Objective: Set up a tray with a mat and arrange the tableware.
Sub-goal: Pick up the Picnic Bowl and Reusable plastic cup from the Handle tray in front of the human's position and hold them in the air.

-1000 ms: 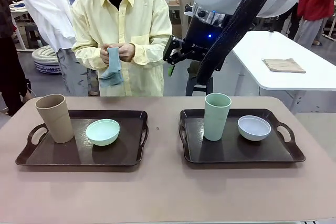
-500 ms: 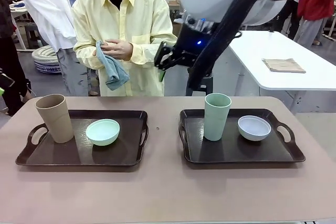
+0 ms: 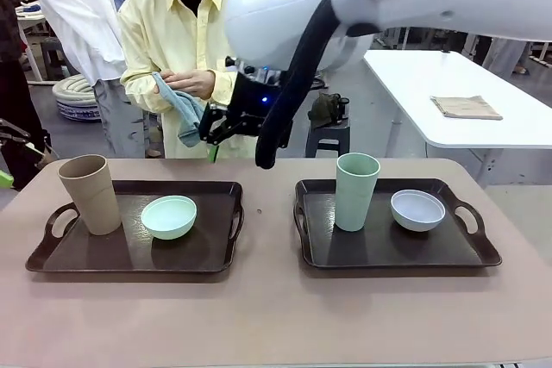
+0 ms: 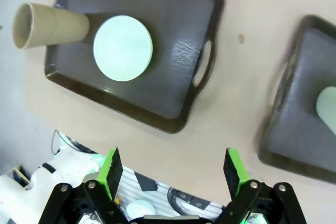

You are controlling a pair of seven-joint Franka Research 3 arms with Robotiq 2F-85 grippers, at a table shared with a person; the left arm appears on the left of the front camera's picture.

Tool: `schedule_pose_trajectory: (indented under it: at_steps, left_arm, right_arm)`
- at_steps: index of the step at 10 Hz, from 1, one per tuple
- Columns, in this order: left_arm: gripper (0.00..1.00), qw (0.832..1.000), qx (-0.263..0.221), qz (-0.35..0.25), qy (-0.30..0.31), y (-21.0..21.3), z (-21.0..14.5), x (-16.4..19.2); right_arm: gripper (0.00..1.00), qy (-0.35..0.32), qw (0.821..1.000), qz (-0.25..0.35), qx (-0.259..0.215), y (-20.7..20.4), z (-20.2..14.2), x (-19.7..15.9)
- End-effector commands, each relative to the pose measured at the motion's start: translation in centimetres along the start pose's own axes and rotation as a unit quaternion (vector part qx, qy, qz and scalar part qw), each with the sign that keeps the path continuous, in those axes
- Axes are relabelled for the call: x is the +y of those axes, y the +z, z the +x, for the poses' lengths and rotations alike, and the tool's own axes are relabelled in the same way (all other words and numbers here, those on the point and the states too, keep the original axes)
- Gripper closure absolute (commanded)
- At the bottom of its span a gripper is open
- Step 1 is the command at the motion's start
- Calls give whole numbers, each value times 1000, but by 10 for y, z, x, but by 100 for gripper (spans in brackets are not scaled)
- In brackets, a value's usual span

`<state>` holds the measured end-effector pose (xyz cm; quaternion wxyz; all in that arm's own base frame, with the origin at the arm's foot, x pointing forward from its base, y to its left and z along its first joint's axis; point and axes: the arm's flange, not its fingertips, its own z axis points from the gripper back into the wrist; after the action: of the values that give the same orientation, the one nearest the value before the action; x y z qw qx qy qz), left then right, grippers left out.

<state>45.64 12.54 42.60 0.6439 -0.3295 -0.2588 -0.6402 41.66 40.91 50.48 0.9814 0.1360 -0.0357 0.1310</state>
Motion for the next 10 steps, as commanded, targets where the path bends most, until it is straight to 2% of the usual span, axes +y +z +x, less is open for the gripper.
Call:
schedule_pose_trajectory:
  at_steps: [1,6,10]
  left_arm:
    - [0,1000,-1,-16,-22,13,-14,14]
    - [0,998,-37,44,-27,-12,-31,39]
    - [0,999,-37,10,-34,-48,-26,50]
  right_arm:
    - [0,-8,1000,-20,6,-11,18,20]
    - [0,-6,998,-49,31,-65,34,52]
    - [0,1,997,-67,47,-93,47,67]
